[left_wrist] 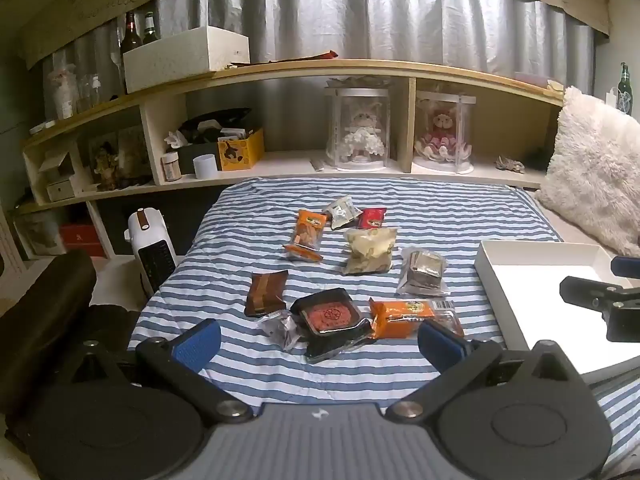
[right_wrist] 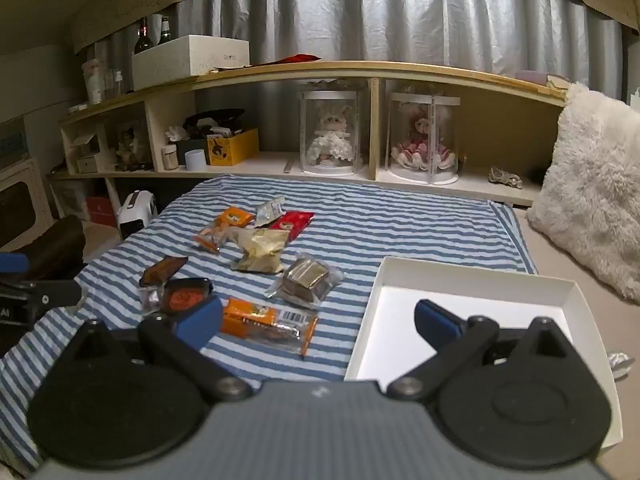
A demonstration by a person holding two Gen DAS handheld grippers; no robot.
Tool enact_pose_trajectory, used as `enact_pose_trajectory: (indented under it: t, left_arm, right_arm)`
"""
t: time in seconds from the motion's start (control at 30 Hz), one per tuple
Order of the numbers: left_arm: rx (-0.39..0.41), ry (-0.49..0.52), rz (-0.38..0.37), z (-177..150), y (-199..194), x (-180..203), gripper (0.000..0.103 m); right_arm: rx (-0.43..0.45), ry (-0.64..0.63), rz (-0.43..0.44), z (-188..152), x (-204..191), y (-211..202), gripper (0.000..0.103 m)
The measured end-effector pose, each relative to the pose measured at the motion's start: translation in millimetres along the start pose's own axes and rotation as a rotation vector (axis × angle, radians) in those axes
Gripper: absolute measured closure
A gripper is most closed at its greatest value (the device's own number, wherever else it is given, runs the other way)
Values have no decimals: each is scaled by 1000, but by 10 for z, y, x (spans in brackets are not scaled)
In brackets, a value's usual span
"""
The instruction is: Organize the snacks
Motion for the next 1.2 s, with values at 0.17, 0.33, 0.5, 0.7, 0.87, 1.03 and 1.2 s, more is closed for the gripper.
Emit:
enact_pose_trajectory:
  t: [0.17,0.33,0.5,0.7,0.87,1.03,1.2]
  left_arm:
    - [-2,0,0,1,-5,30,0]
    - [-6,-1,1,-9,-26,56,0]
    - [-10,0,-1,-6,-6,55,0]
    - [-11,0,-1,-6,-3,57,0]
    - [-13,-1,-2,-4,1,49,0]
    - [-14,1,-2,-2,2,52,0]
    - [-14,0,-3,-1,4,45,0]
  right_arm:
    - [8,-2,-2,3,-5,-4,0]
    - [3,-3,-2,7,-8,-5,0]
    - [2,-3,-1,17,10,-31,0]
    - [-1,-7,-5,-10,-33,16,0]
    - [-2,-6,-2,-11,-28,15,0]
    - [-3,-7,-3,-19,-25,4,0]
    - [-8,-10,-1,-11,-12,10,0]
Point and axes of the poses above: each gripper's, at about its wrist camera, not at the fingertips, and y roughly the way its jaws point, x to its right, z to its top, the point moved 2 cm from there along y, roughly the way its jaws point, and after that the axes turned 4 degrees about y, right-handed, at the moved point
